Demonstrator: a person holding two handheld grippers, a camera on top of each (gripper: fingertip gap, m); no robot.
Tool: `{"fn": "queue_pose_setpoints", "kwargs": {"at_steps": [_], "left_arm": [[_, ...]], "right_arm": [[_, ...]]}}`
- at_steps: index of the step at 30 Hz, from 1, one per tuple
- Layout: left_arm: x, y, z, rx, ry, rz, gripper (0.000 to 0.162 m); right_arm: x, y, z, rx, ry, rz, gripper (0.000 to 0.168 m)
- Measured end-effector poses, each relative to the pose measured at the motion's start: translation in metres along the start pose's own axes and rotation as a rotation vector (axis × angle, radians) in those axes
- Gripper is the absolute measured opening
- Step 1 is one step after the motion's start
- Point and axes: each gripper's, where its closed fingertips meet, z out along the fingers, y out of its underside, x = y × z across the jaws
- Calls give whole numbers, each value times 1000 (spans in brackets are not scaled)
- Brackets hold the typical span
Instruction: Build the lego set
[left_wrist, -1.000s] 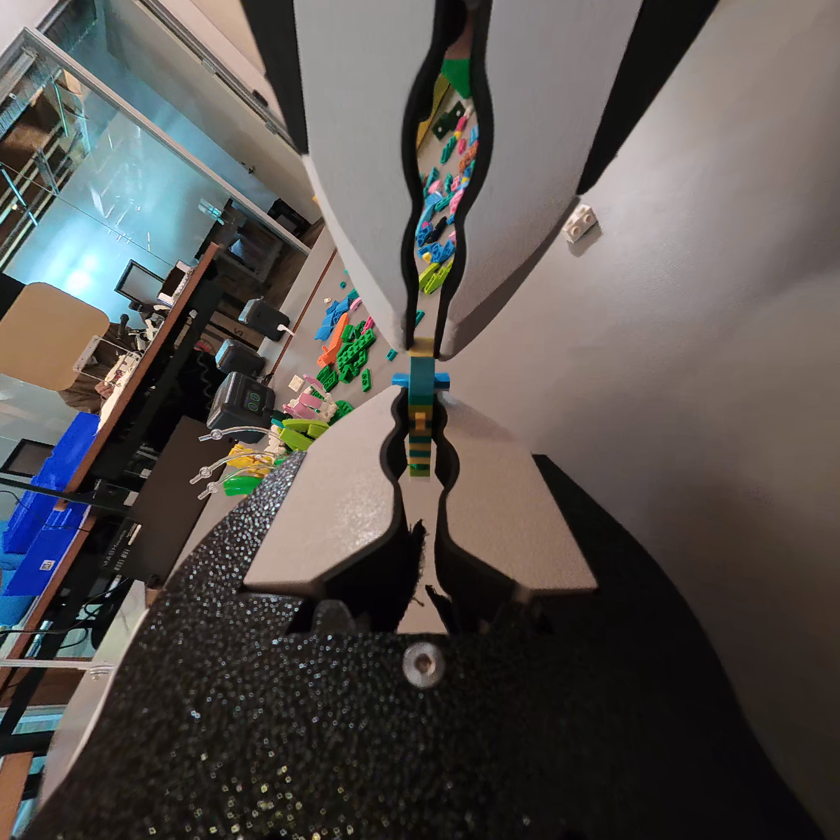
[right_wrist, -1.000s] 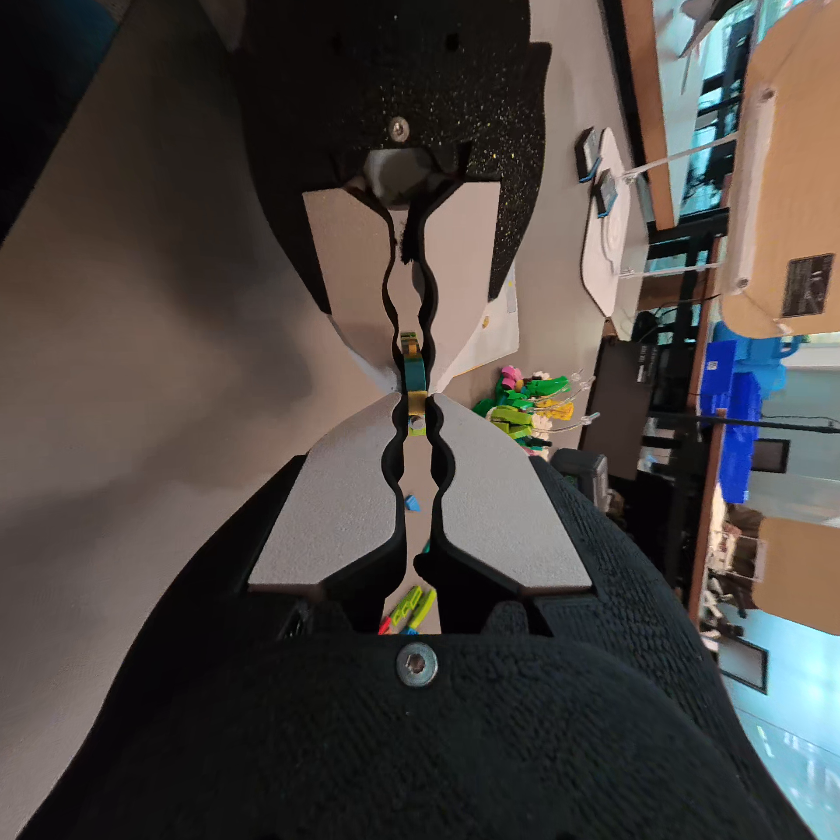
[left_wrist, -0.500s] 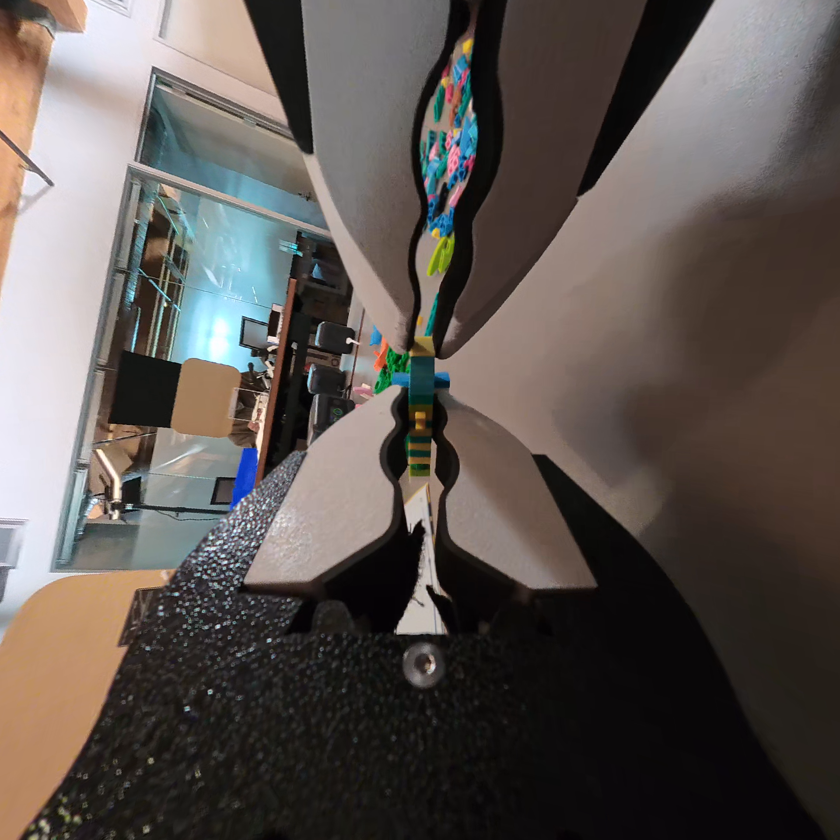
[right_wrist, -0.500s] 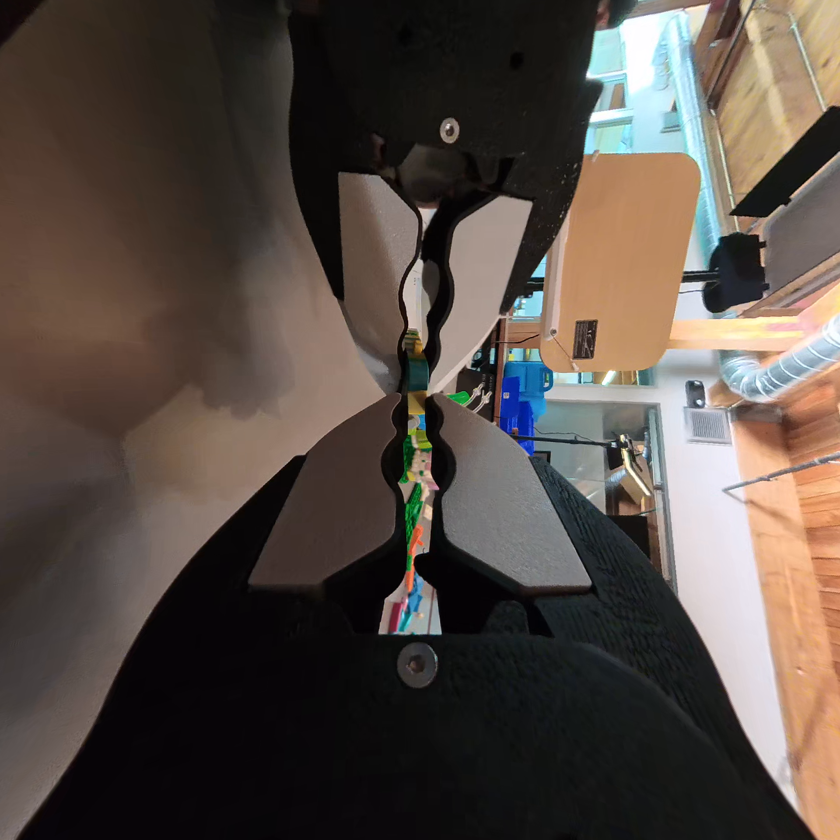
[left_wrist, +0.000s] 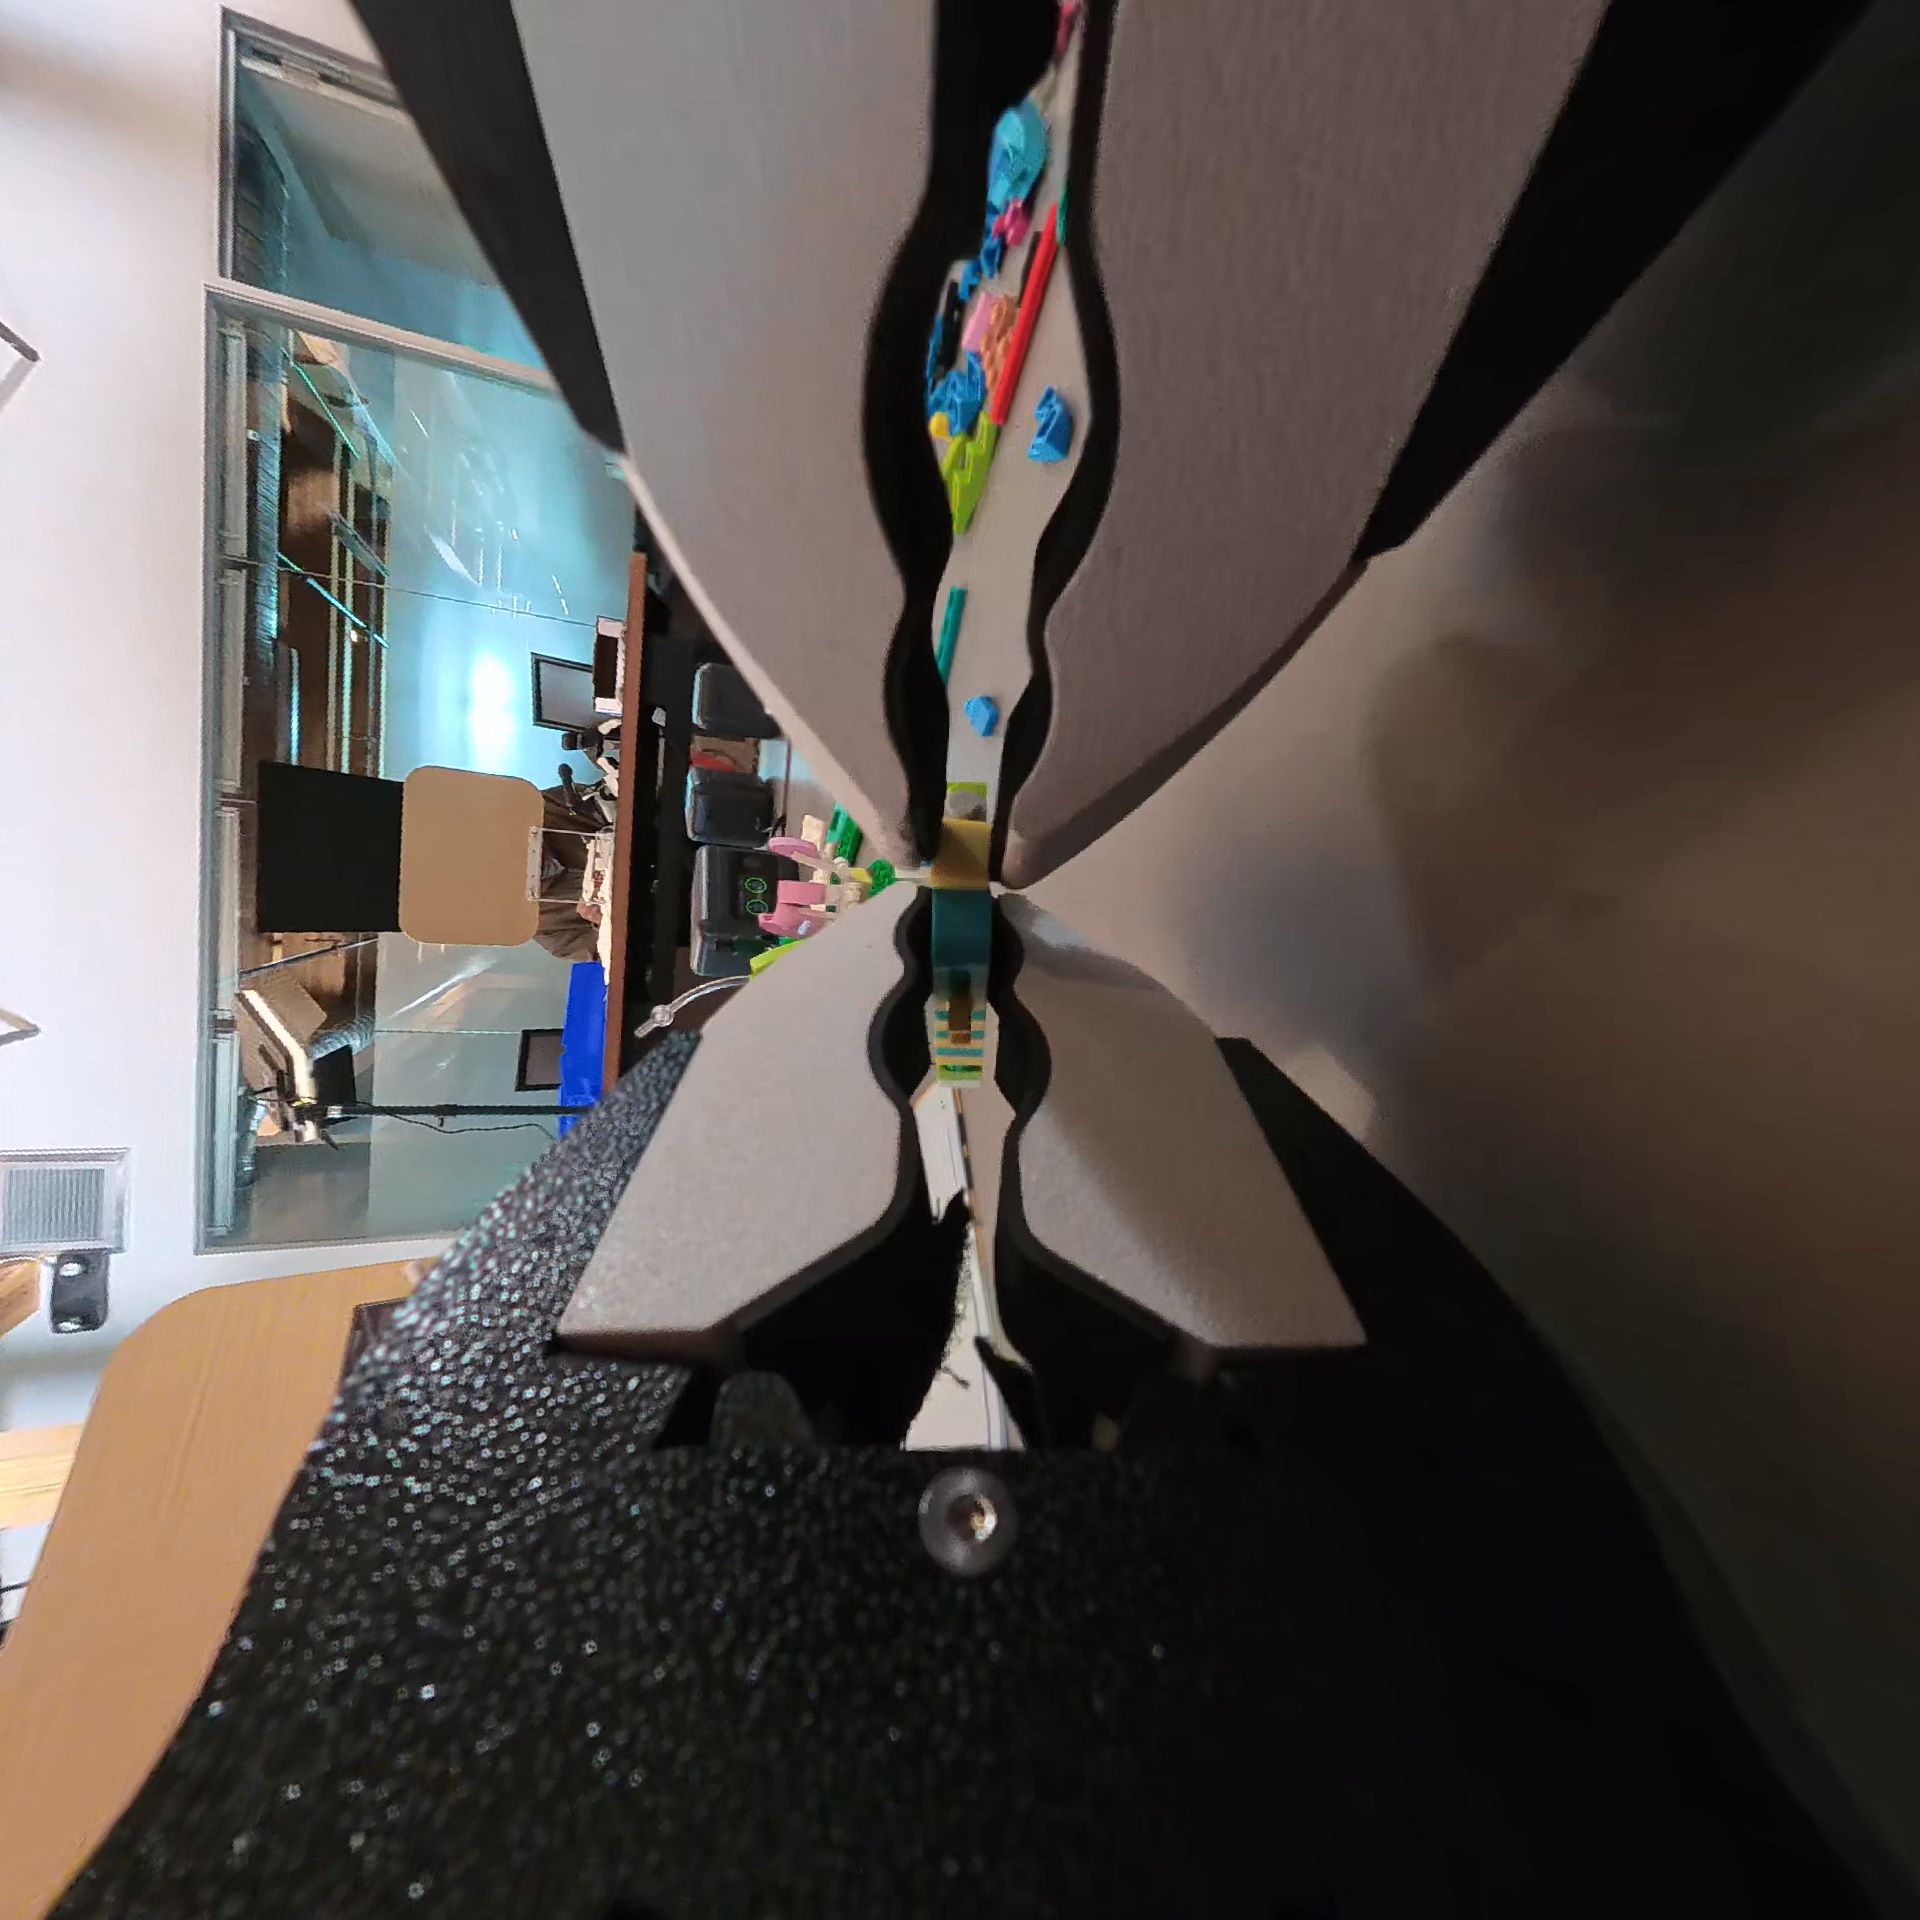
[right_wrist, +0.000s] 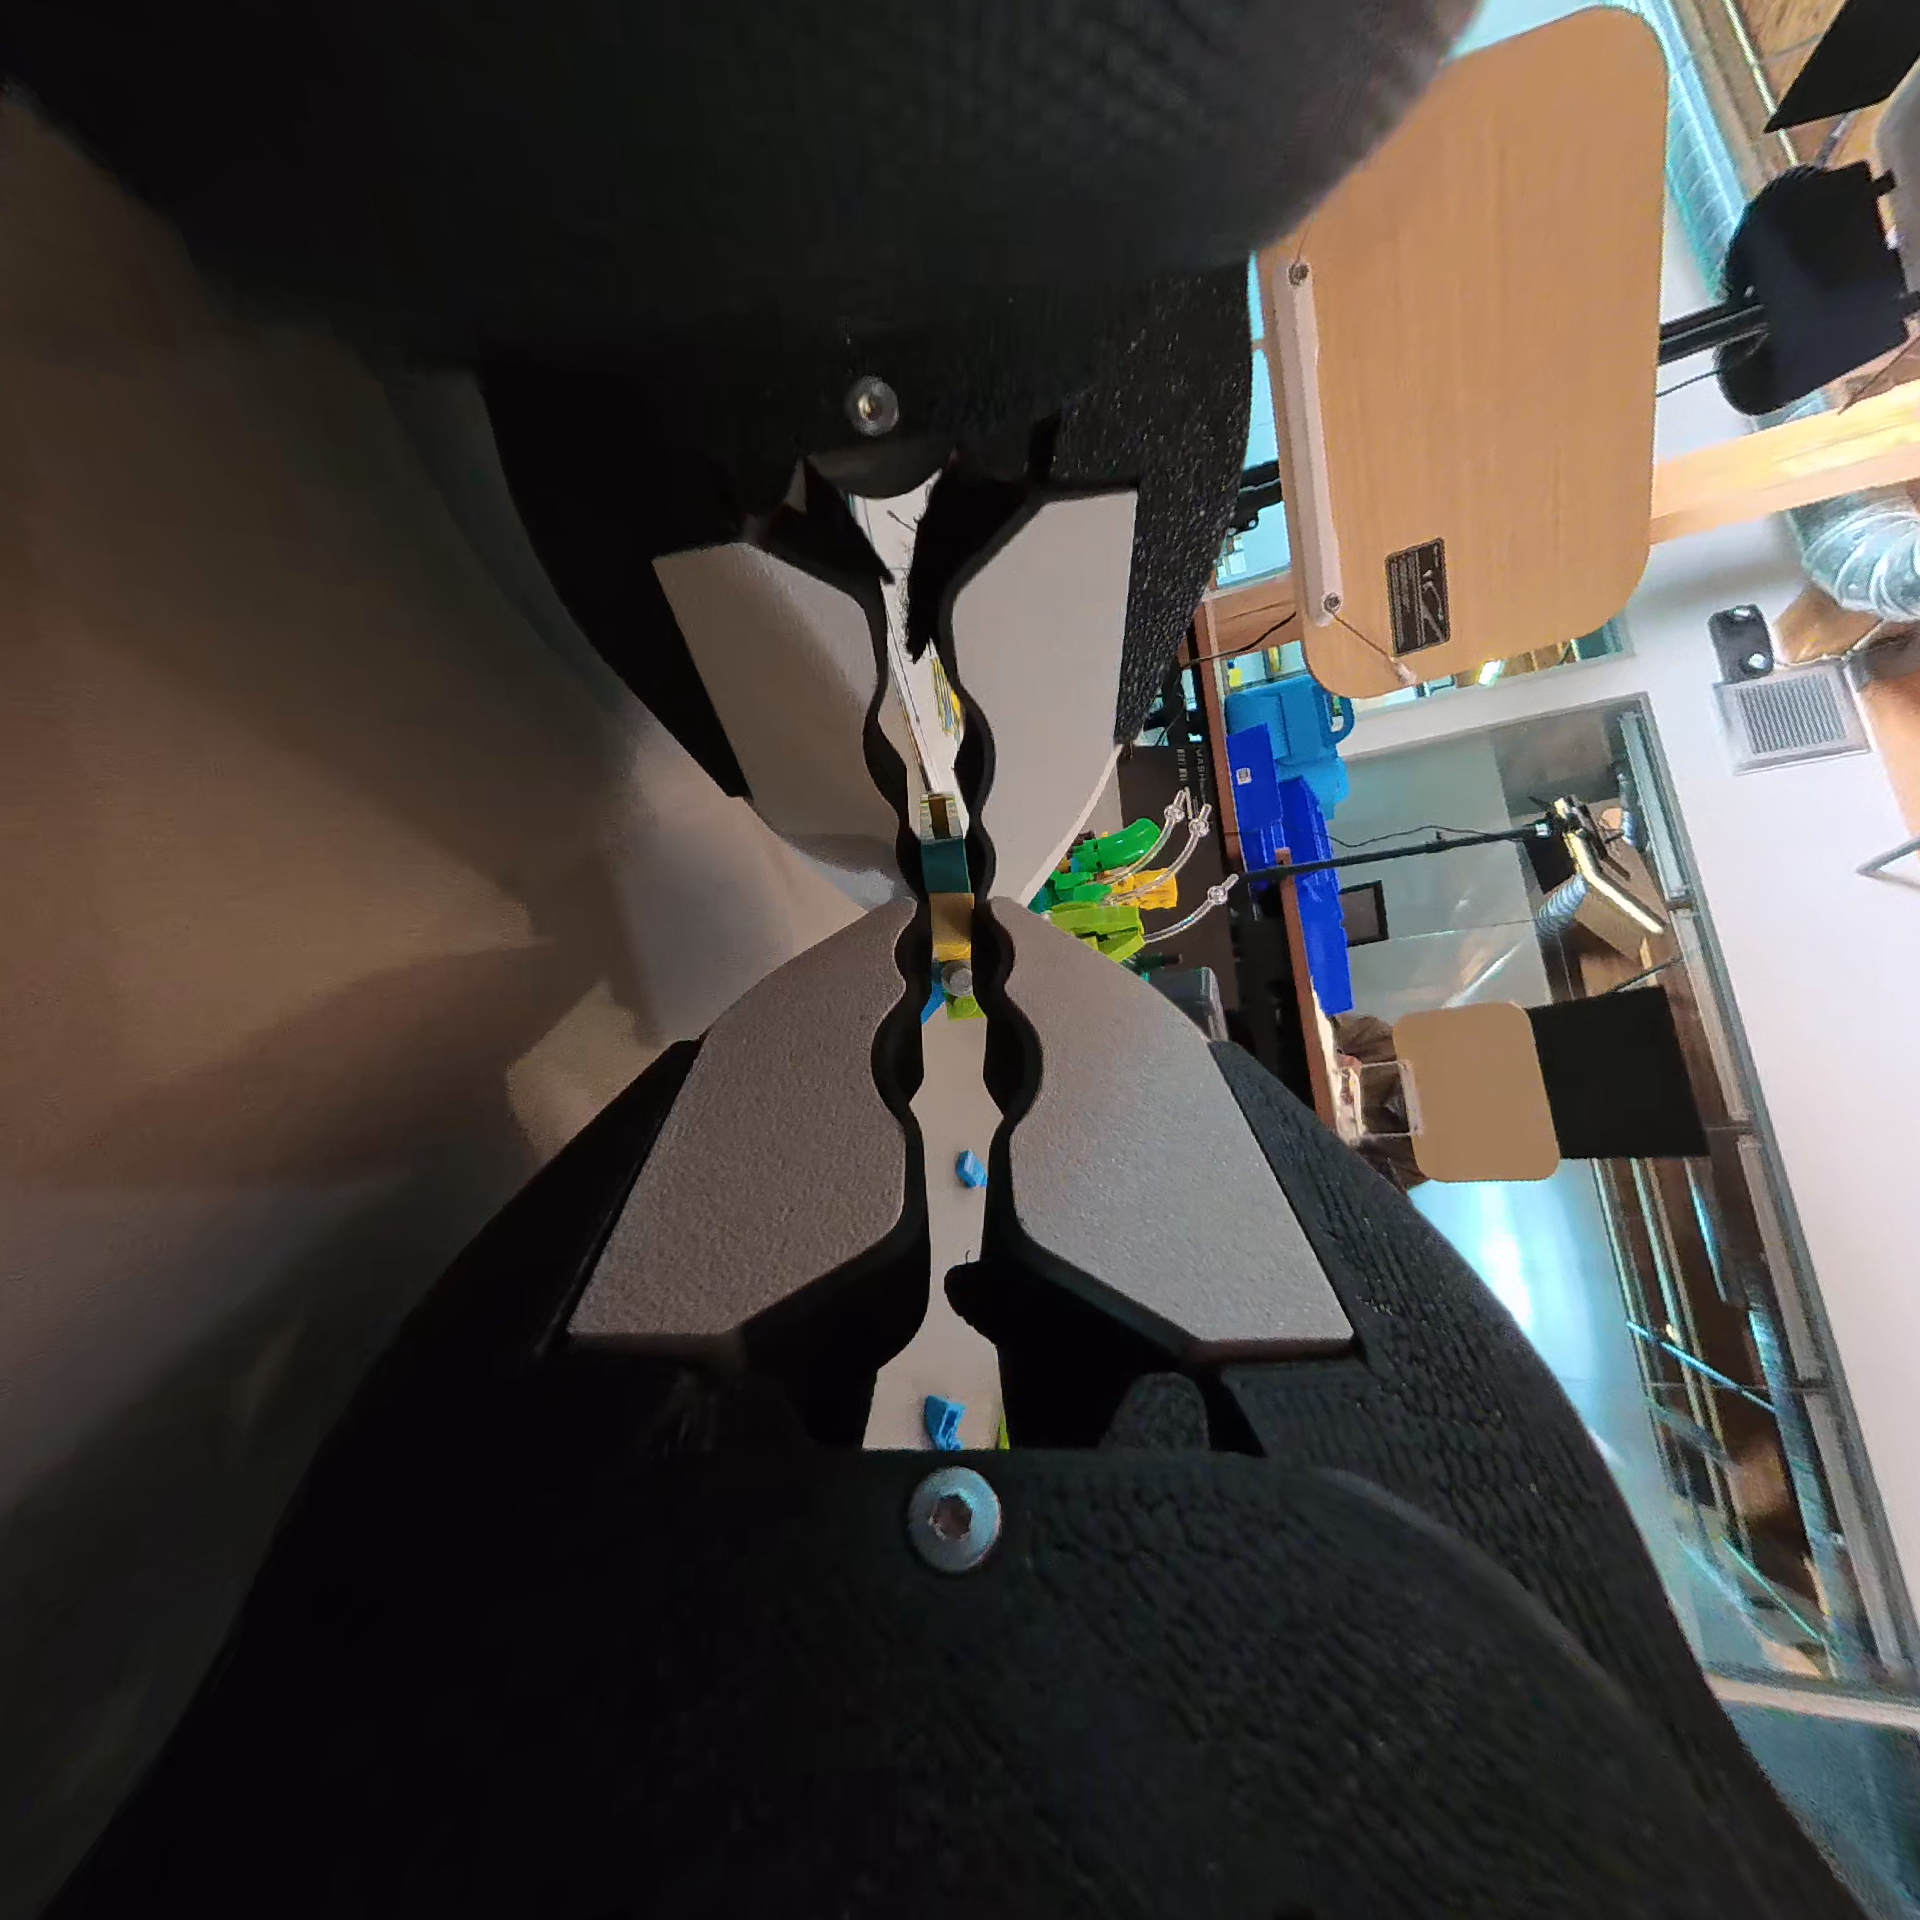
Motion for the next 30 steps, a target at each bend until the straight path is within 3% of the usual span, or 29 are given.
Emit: {"fn": "queue_pose_setpoints", "kwargs": {"at_steps": [10, 18, 30], "left_arm": [[4, 7, 5, -51, 24, 80, 8], [7, 3, 0, 7, 111, -38, 17], [6, 9, -1, -12, 110, -37, 13]], "right_arm": [[-6, 9, 6, -43, -27, 7, 6], [-10, 19, 9, -85, -47, 26, 6], [-11, 21, 9, -72, -67, 60, 7]]}}
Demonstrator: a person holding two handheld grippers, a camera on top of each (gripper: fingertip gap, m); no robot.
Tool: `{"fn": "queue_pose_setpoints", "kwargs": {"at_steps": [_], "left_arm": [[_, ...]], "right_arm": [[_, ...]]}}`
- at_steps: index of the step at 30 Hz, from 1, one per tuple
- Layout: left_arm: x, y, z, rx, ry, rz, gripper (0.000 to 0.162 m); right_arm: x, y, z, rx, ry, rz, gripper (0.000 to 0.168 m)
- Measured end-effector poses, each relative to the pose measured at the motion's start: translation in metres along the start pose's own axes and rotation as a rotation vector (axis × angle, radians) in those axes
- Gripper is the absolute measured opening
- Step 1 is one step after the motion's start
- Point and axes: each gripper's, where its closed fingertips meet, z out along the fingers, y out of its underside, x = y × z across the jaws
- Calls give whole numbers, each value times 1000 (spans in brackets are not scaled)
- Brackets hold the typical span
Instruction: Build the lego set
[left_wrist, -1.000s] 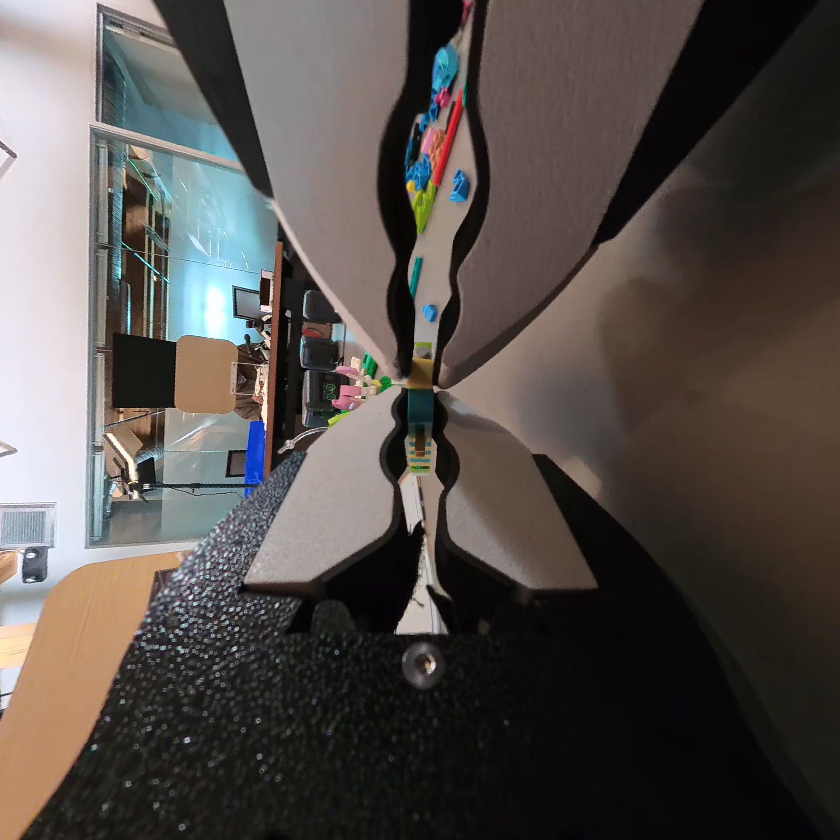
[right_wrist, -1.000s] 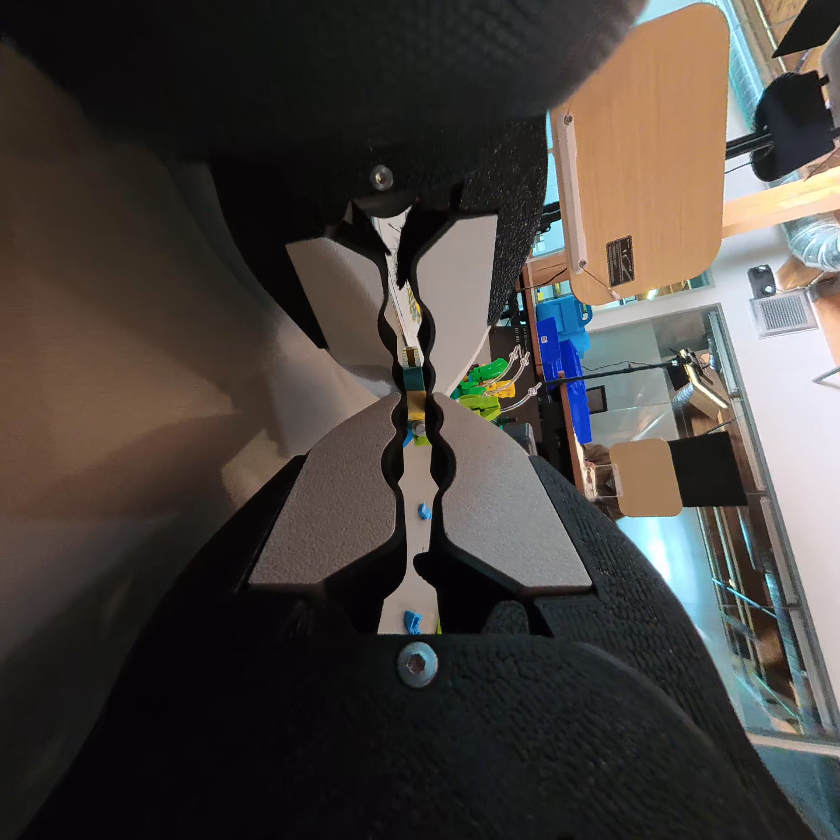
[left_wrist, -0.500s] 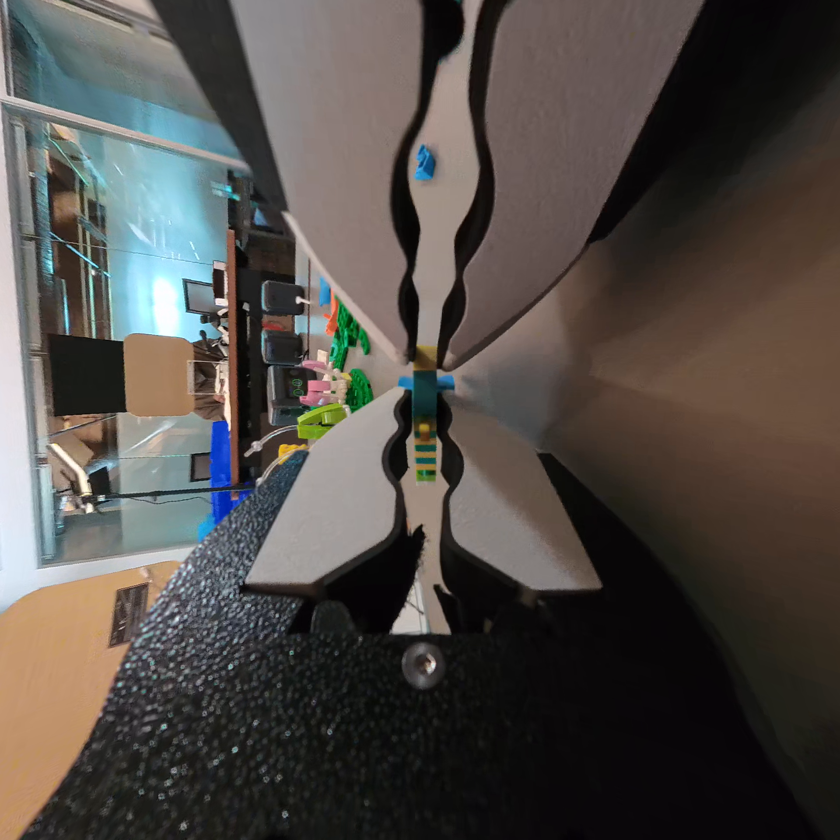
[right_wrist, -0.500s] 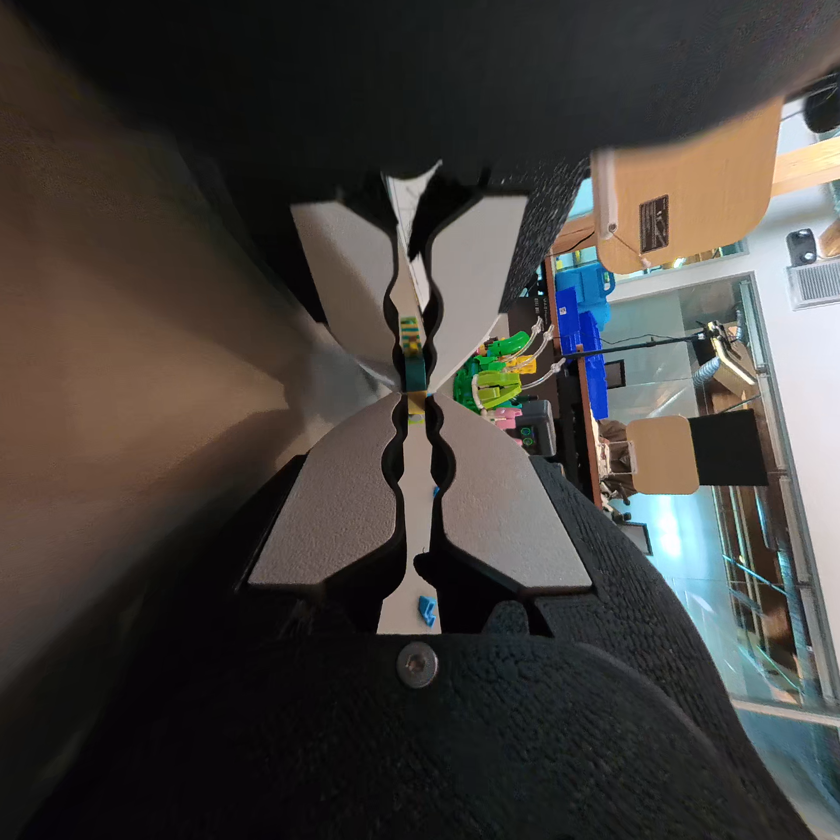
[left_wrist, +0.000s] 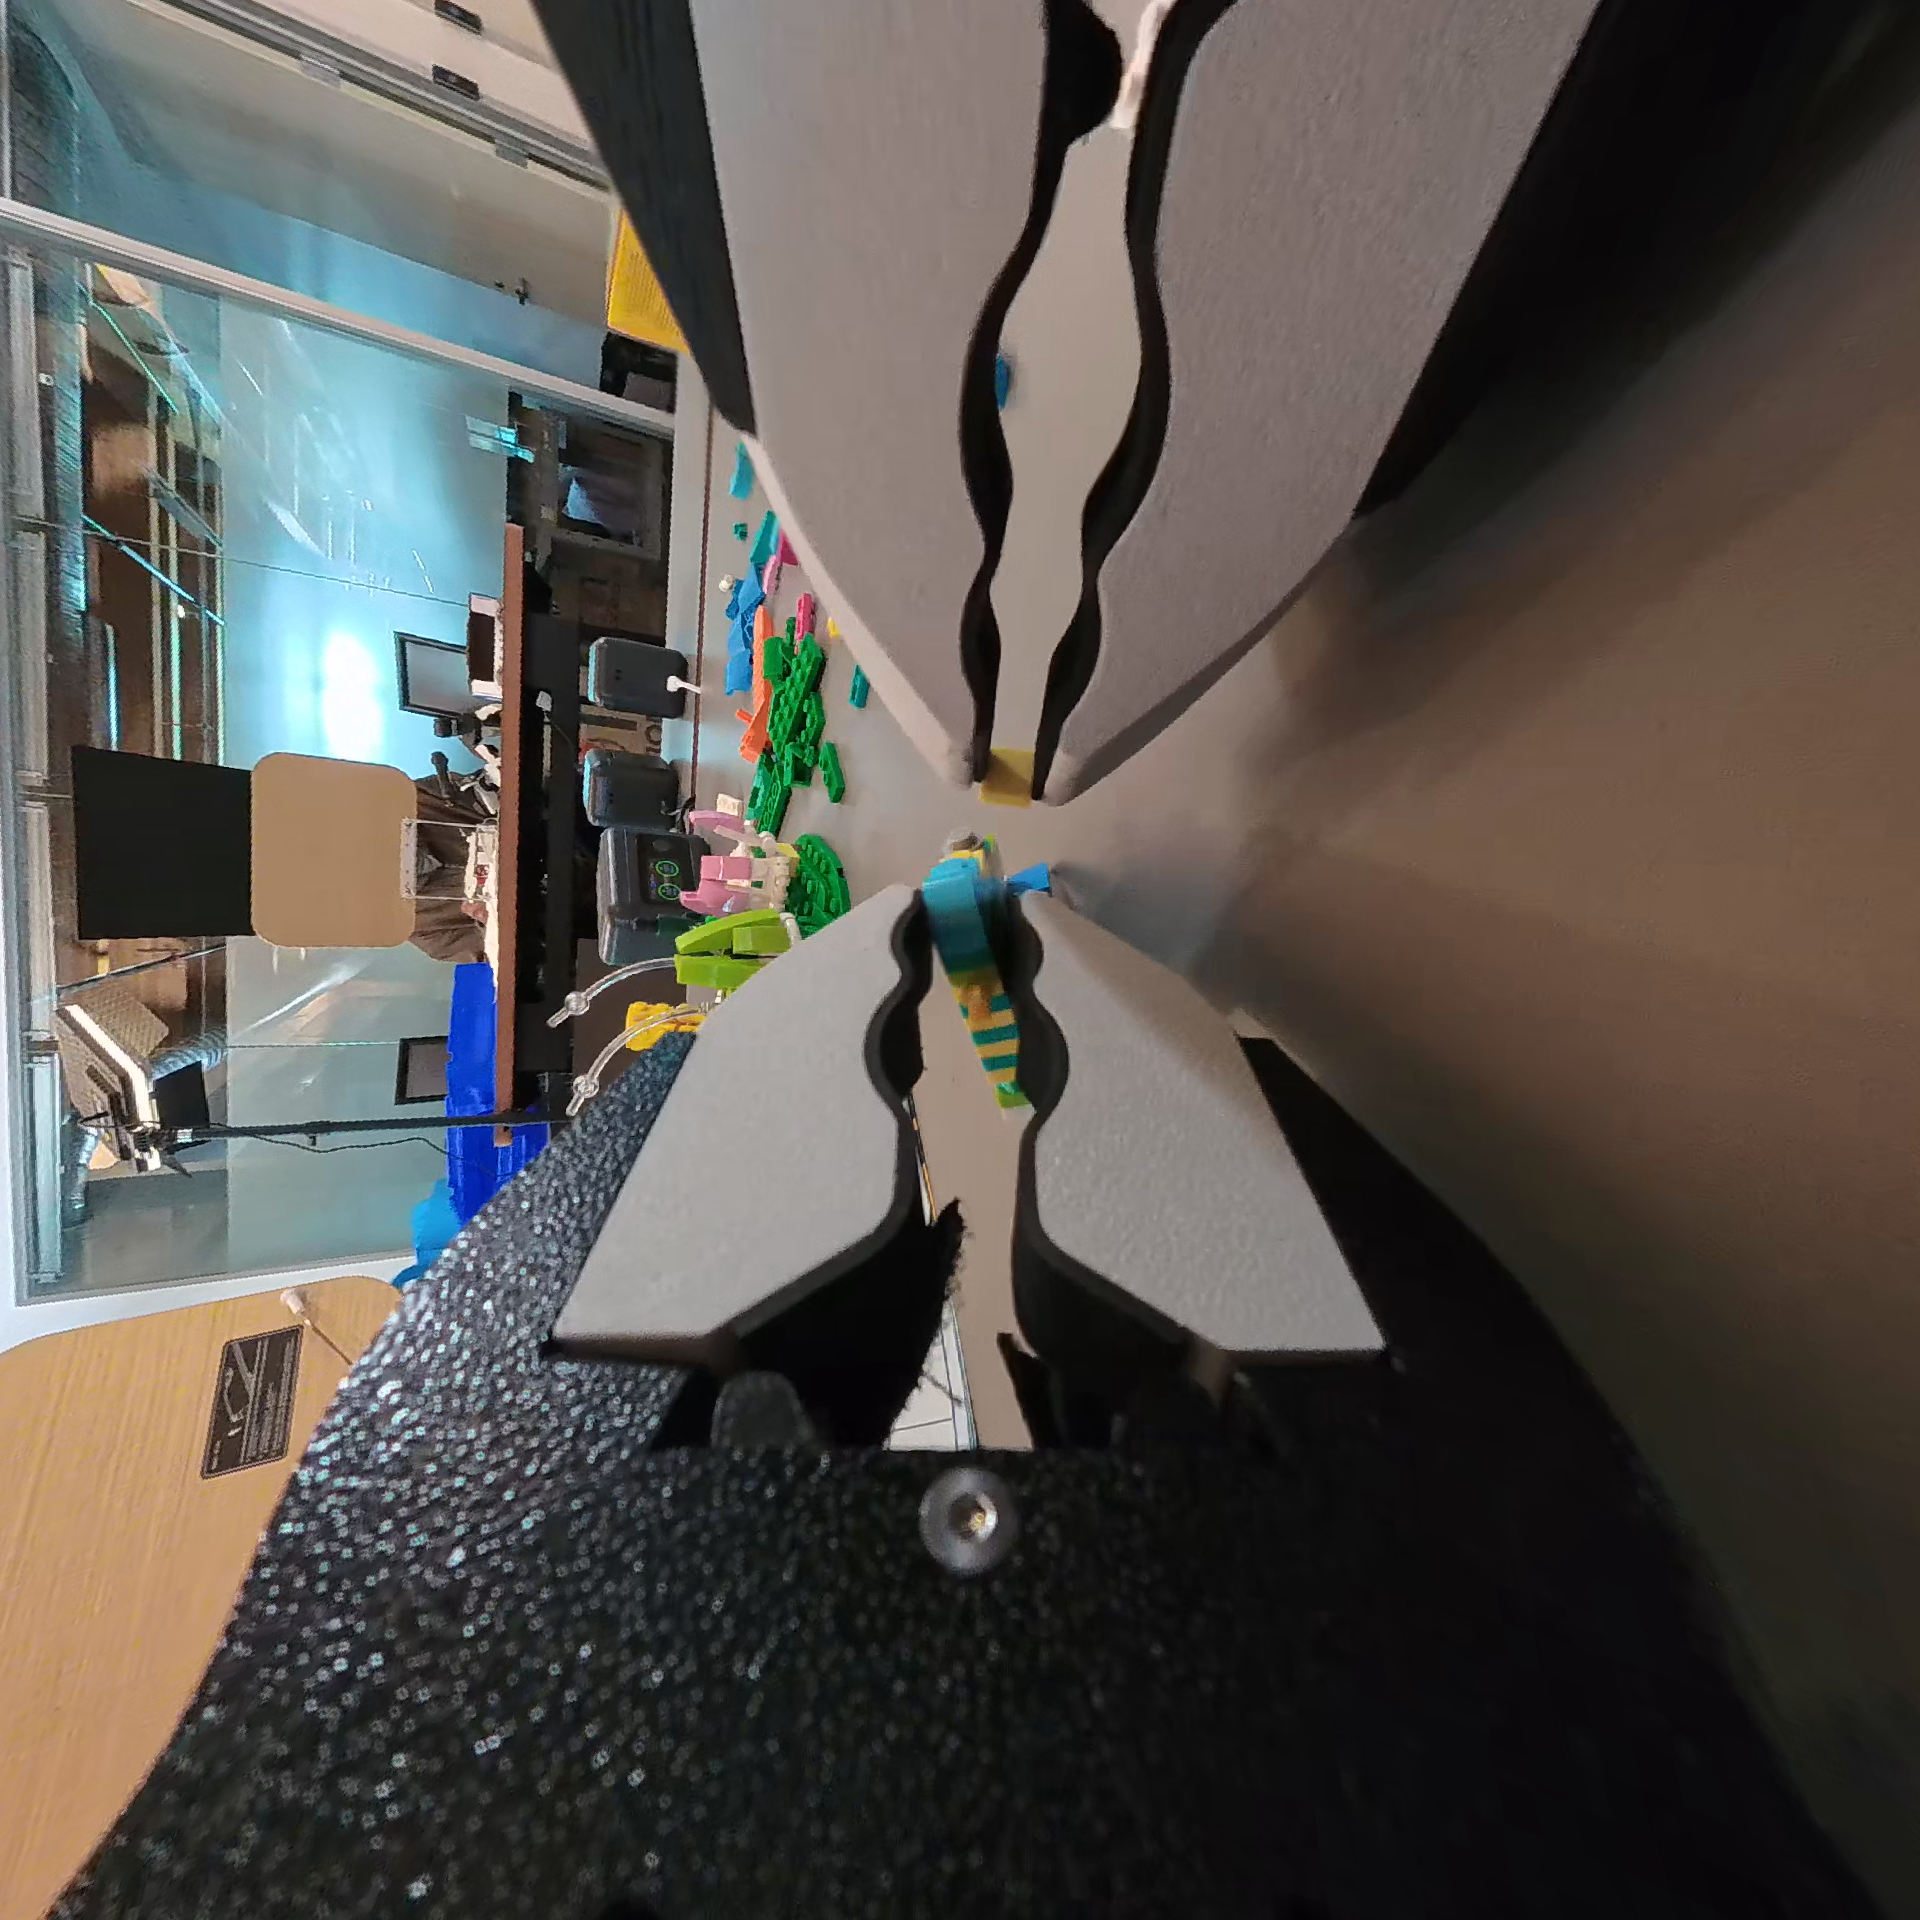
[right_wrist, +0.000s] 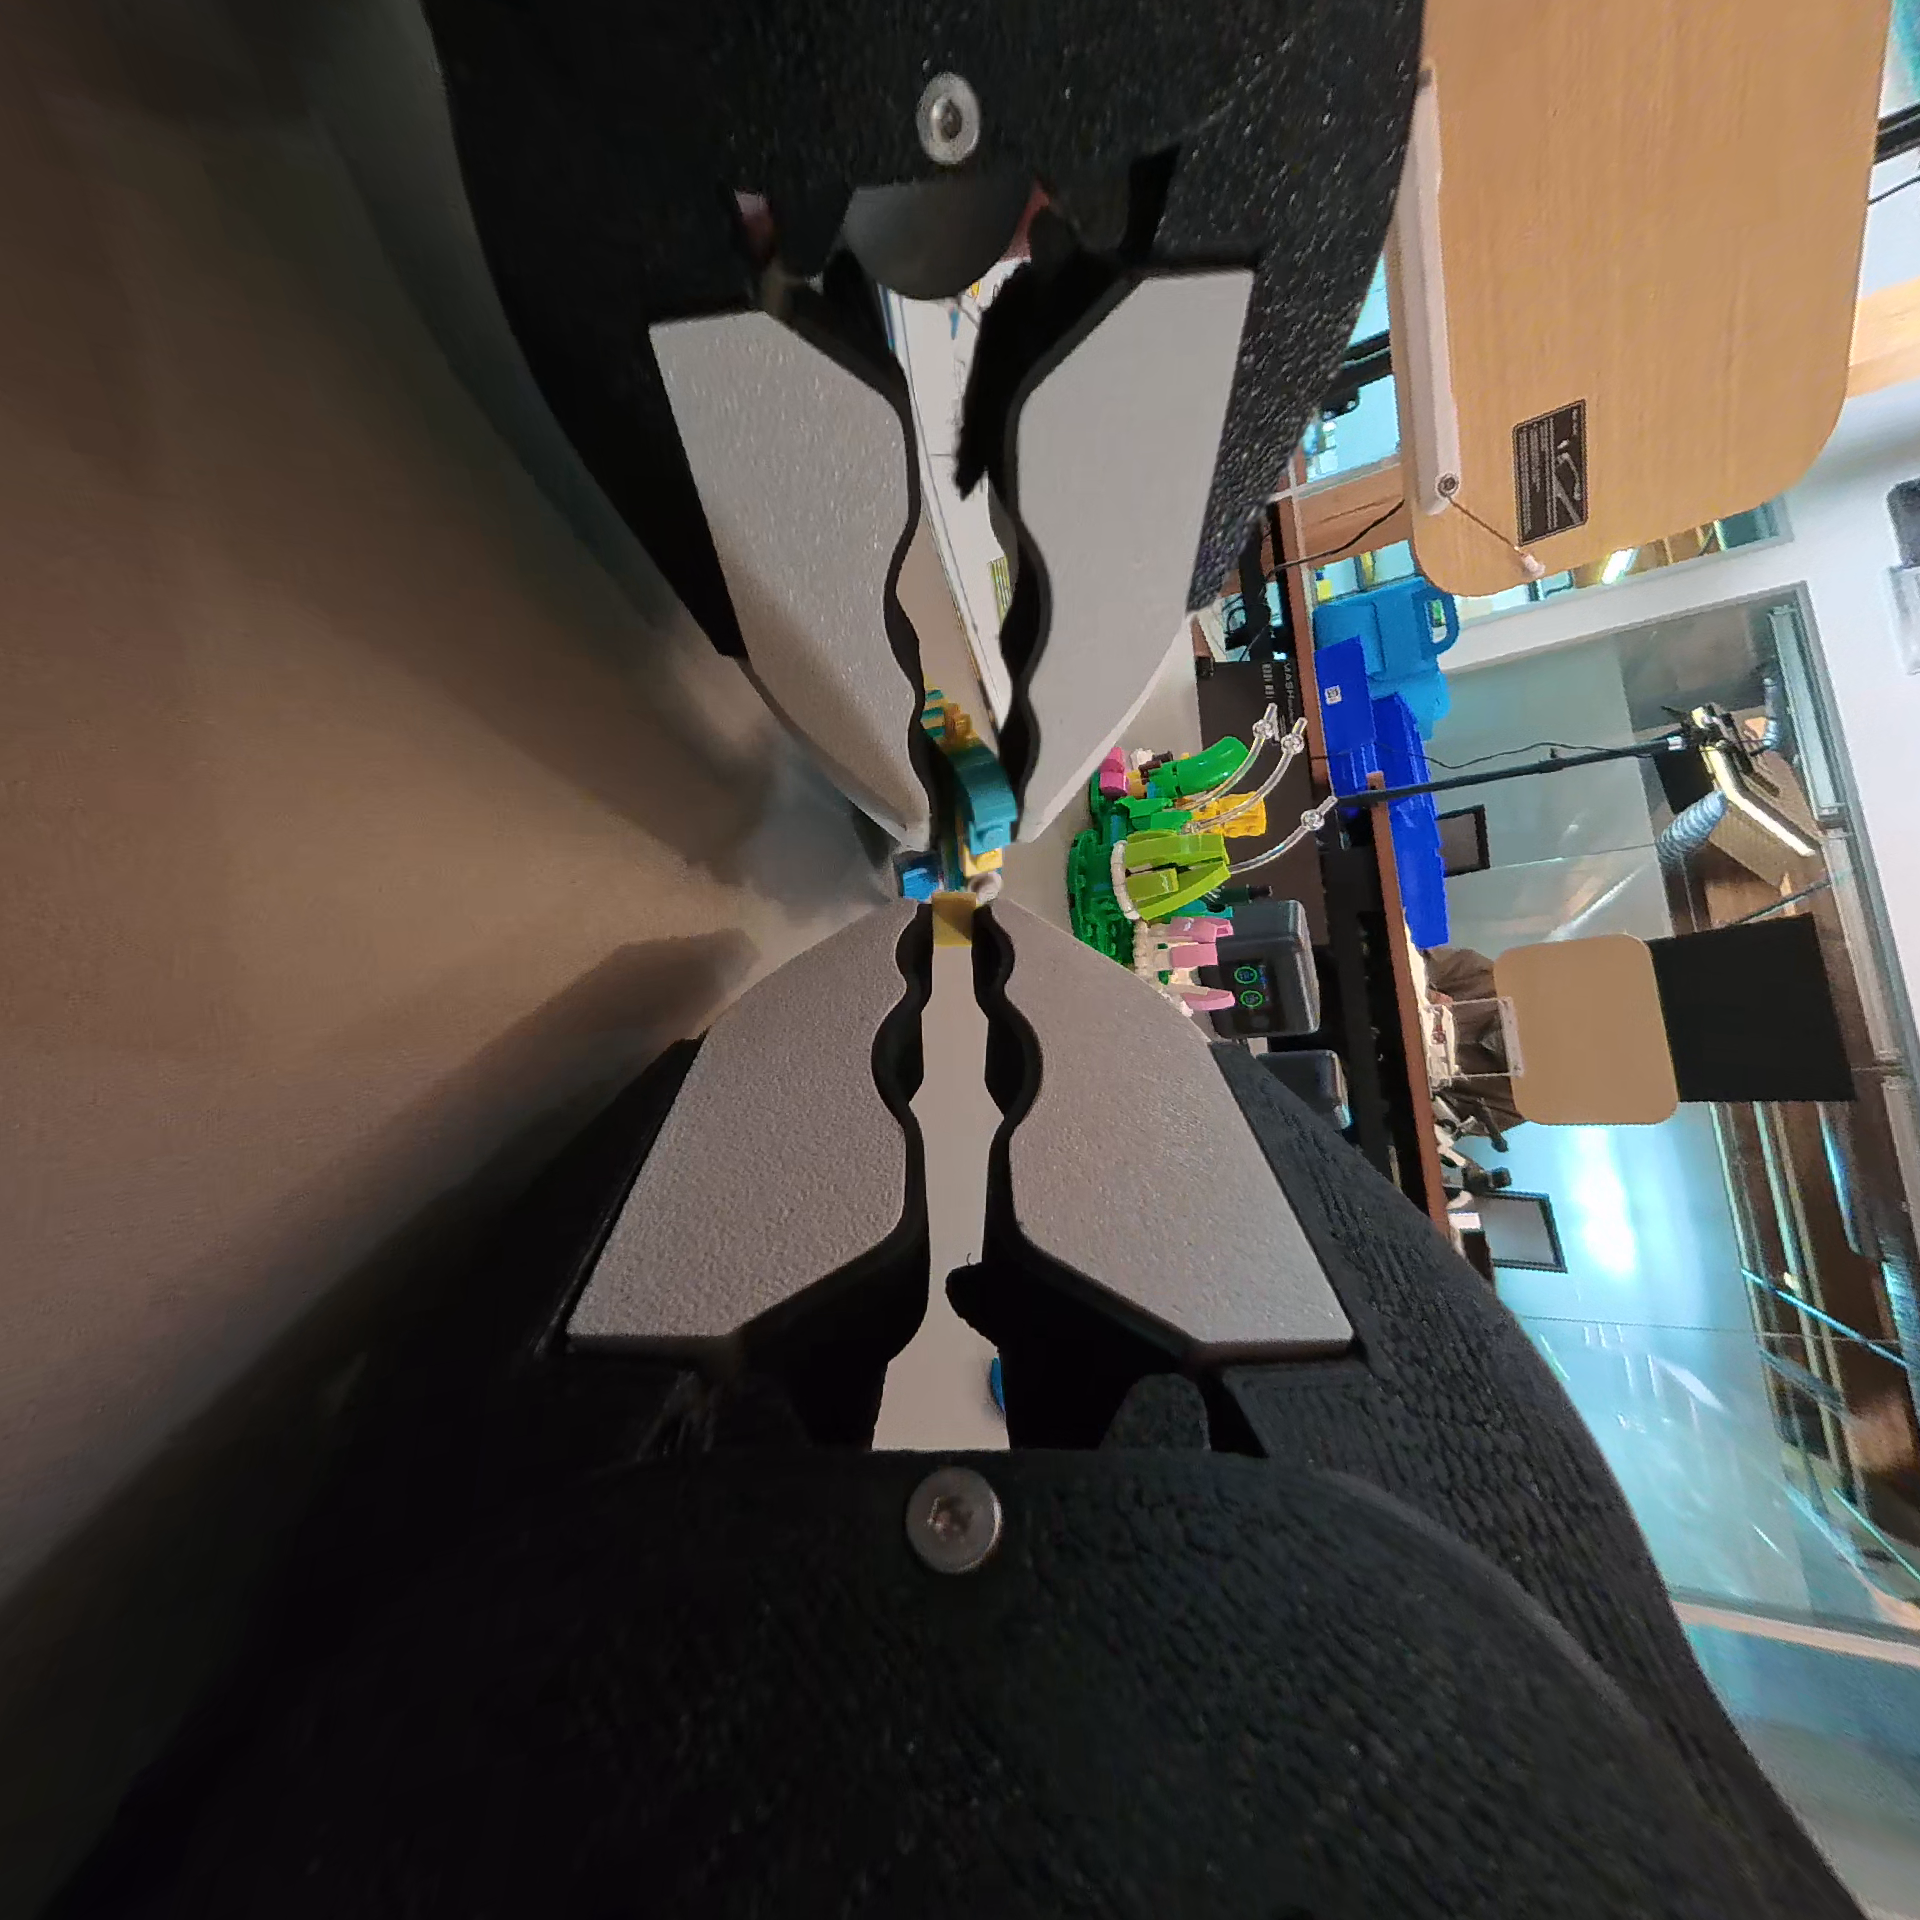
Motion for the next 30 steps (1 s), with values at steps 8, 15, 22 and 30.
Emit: {"fn": "queue_pose_setpoints", "kwargs": {"at_steps": [8, 15, 22, 30], "left_arm": [[-14, -2, -4, 36, 11, -225, 8], [-29, -2, -14, 243, 242, -811, 8], [-20, 10, -13, 255, 323, -946, 8], [-15, 18, -10, 194, 345, -954, 8]], "right_arm": [[12, 2, -5, 8, 34, 63, 7], [31, 11, -9, 13, 137, 133, 6], [35, 15, -8, 11, 157, 164, 6], [35, 16, -9, 15, 155, 182, 6]]}}
